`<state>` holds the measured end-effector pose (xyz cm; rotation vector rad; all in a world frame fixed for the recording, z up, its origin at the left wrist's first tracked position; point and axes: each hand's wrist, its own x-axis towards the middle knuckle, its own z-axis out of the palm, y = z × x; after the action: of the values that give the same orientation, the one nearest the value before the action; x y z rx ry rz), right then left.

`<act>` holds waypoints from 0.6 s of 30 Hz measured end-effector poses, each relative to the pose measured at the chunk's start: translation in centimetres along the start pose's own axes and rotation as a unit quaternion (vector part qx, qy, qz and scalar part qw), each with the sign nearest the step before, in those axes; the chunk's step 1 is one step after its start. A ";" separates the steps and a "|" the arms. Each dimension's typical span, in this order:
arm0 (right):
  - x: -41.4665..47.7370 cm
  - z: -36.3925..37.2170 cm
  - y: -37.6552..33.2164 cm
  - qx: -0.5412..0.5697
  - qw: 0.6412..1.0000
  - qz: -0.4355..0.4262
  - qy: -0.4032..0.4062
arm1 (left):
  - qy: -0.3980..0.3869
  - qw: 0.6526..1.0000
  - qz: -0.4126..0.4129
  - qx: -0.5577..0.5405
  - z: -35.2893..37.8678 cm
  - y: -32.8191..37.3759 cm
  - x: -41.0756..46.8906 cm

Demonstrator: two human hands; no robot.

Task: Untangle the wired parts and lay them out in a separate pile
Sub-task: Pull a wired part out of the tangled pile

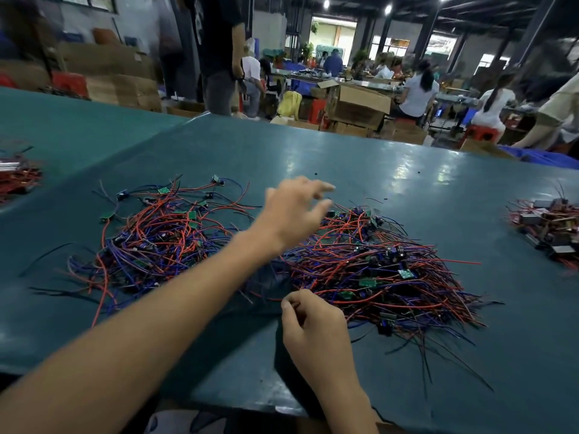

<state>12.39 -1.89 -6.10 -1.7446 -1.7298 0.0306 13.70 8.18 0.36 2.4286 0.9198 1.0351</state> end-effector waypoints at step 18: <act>-5.8 -1.5 6.4 0.054 0.991 0.112 0.053 | -0.207 0.887 -0.270 0.312 -10.3 -12.0 -4.1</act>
<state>17.99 -7.08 -10.36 -1.8181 -1.4255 0.1251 -1.19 14.77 -1.17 2.4359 1.8170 -0.0024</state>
